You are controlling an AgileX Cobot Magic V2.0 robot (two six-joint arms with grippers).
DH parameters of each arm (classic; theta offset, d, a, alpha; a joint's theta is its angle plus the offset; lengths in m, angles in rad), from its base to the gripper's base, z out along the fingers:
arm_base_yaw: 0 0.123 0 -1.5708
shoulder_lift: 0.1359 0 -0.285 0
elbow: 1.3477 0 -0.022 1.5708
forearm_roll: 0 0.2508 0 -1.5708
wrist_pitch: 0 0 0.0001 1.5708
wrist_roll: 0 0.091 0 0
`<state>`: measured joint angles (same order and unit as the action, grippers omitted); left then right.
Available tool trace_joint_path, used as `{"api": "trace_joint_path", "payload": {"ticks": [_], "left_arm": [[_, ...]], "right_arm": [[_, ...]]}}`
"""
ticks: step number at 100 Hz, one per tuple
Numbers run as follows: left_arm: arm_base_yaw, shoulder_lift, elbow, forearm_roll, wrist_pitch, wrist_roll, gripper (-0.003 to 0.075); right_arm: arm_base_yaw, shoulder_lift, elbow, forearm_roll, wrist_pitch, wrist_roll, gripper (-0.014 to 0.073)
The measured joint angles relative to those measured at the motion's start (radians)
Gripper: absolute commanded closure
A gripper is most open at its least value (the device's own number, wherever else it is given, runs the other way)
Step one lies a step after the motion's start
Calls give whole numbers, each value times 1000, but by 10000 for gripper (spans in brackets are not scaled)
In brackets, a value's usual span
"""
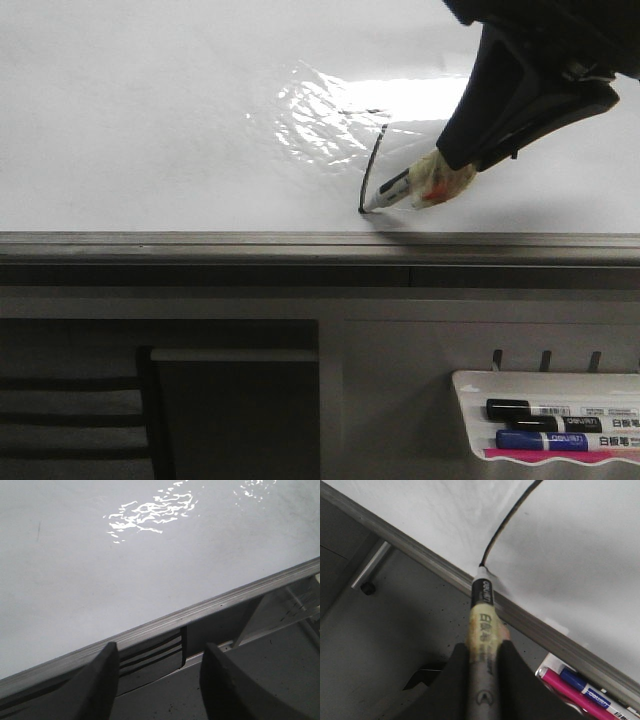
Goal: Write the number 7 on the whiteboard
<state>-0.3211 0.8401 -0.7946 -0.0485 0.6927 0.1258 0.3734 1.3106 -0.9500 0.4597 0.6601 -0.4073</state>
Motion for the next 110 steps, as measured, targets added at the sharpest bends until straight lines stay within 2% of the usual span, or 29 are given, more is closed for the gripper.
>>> {"api": "trace_joint_path", "payload": {"ticks": [13,23,33,54,71,91,110], "left_arm": [[0,0,0,-38,-7,67,375],[-35,4,-9,-137,0,194,375],[-99,31,-37,-228,31,333,375],[-271,156,-96,-268,51,496,375],[-398,279,-166,-270,28,572,375],[-510,432,-268,-273,-20,611,375],[-559,565,-361,-275,-41,630,375]], "right_arm": [[-1,-2,-12,0,7,0,647],[-1,-24,-43,-9,26,-5,647],[-1,-63,-87,-13,98,-70,647],[-1,-140,-146,-13,341,-412,647],[-1,-178,-148,-13,416,-623,647],[-1,-188,-150,-13,427,-670,647],[-1,-188,-150,-13,427,-671,647]]}}
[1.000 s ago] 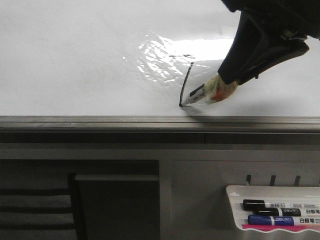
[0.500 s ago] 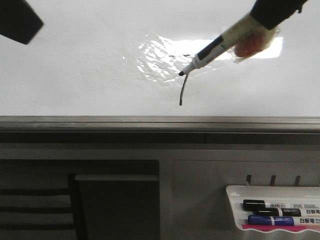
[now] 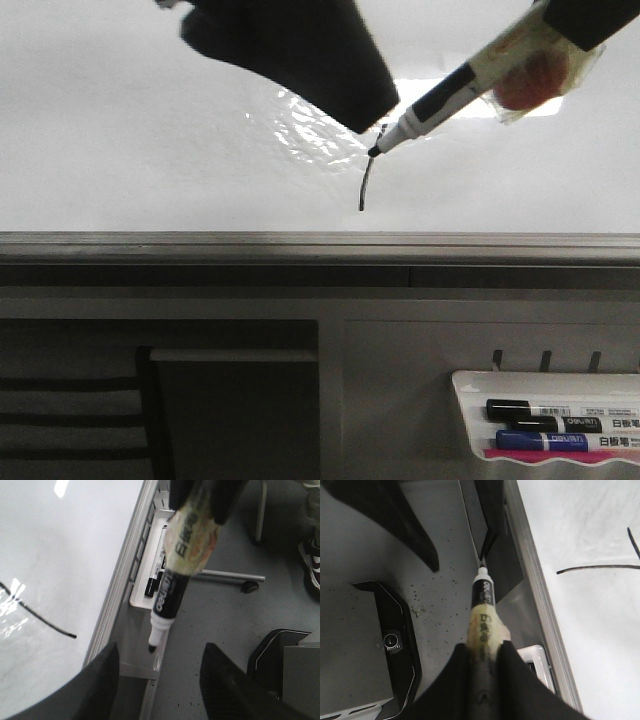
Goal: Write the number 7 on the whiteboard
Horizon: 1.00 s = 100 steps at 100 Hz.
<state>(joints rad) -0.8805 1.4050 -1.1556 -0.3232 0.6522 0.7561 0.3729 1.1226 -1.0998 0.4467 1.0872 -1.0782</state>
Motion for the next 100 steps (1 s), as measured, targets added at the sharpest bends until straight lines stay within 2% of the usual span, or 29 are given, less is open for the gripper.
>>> {"api": "trace_joint_path", "payload": {"ticks": [34,68,100], "left_arm": [[-42,96,-41,-2,-67,23,379],[-47,96,-41,-2,-77,25,587],[-49,96,-41,1,-74,41,691]], "right_arm": [[0,0,0,0,1,-2,647],[0,0,0,0,8,-2,647],[0,0,0,9,8,-2,647]]}}
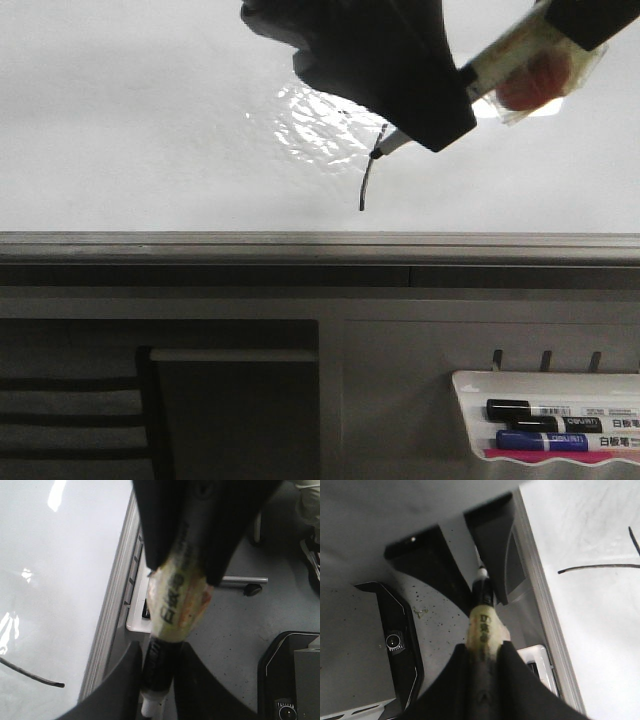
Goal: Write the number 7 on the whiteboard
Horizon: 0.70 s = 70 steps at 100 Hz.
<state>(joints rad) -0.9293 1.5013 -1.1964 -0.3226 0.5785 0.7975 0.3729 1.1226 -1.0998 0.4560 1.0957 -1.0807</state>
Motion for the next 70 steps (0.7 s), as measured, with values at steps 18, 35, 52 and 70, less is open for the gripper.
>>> {"api": "trace_joint_path", "payload": {"ticks": [18,35,52,70], "left_arm": [[-2,0,0,2,3,11,741],[-4,0,0,6,4,17,741],[5,0,0,-3,2,8,741],[82,-2,0,3,32,-55,741]], "right_arm": [[0,0,0,0,2,-2,646],[0,0,0,0,5,-2,505],[-2,-3,0,-25,-9,43,266],[-2,-63,-8,-131,-11,155,240]]}}
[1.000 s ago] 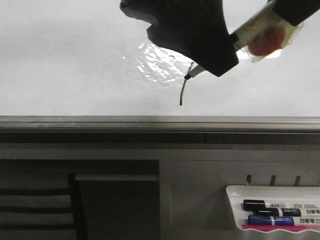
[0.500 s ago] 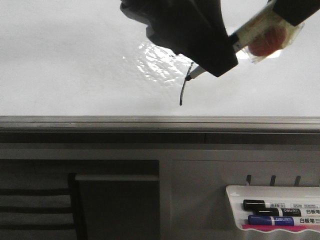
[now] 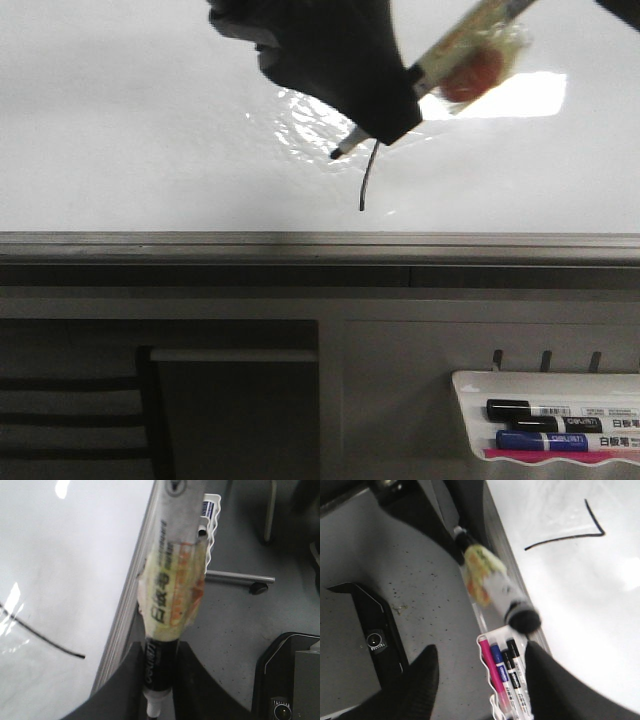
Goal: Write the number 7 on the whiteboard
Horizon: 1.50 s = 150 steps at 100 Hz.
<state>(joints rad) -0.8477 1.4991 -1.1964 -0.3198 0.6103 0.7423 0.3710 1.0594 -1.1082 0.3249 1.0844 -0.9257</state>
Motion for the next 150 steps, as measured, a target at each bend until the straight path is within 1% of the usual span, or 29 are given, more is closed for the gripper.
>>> {"api": "trace_joint_path", "payload": {"ticks": [9,16,27,40,47,54,60,70,82,91,103,135,142,150], "left_arm": [[53,-16,0,33,36,-80,741],[104,-41,0,82,65,-172,741],[198,-91,0,204,124,-375,741],[331,-154,15,373,201,-622,741],[406,-190,47,437,218,-715,741],[483,-218,88,470,221,-774,741],[542,-231,125,477,216,-799,741],[635,-234,180,460,155,-816,741],[700,-234,232,402,64,-820,741],[715,-234,251,377,2,-820,741],[716,-219,253,364,-47,-822,741],[716,-161,255,358,-75,-824,735],[716,-161,255,358,-76,-824,696],[716,-161,255,358,-78,-824,597]], "right_arm": [[0,-47,0,-46,0,59,240],[0,-78,0,-79,0,104,240],[0,-113,0,-111,0,166,240],[0,-127,2,-123,0,185,240],[0,-128,12,-124,0,189,240],[0,-128,24,-126,-2,193,240],[0,-128,38,-126,-11,194,240],[0,-128,58,-126,-29,195,240],[0,-128,69,-126,-48,195,240],[0,-128,71,-126,-61,195,240],[0,-128,71,-126,-71,197,240],[0,-128,71,-126,-78,197,240],[0,-128,71,-126,-78,197,240],[0,-128,71,-126,-78,197,240]]}}
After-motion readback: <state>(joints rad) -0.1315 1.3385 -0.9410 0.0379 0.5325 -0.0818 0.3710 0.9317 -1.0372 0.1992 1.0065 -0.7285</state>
